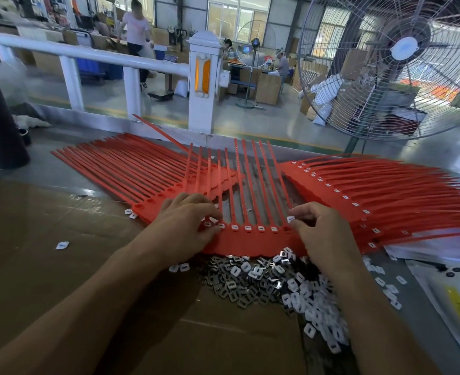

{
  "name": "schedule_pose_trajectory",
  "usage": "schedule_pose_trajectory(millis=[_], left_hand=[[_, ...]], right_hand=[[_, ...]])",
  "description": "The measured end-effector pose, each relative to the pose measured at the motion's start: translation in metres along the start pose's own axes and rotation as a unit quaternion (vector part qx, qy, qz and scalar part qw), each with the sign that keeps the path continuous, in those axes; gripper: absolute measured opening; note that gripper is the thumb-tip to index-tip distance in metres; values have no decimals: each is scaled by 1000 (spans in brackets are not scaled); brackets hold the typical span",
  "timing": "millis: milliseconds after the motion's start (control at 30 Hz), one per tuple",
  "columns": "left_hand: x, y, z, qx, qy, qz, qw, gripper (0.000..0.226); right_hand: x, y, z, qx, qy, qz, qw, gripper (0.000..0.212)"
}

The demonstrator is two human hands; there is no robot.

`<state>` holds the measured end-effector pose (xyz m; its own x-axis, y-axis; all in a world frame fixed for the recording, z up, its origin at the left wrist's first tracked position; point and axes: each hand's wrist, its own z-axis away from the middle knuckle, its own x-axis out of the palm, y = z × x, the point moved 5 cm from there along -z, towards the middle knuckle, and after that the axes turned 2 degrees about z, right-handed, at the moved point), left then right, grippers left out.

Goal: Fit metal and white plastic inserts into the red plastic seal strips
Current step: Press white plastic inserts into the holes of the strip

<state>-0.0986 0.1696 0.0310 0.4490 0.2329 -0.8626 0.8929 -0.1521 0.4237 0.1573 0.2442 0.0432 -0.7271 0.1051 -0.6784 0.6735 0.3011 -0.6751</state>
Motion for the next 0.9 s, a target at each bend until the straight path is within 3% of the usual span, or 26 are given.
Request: schedule_pose_trajectory(millis=[900], left_hand=[[4, -3, 0, -34, -23, -1, 999, 36]], right_hand=[[9, 4, -3, 25, -47, 67, 996, 13]])
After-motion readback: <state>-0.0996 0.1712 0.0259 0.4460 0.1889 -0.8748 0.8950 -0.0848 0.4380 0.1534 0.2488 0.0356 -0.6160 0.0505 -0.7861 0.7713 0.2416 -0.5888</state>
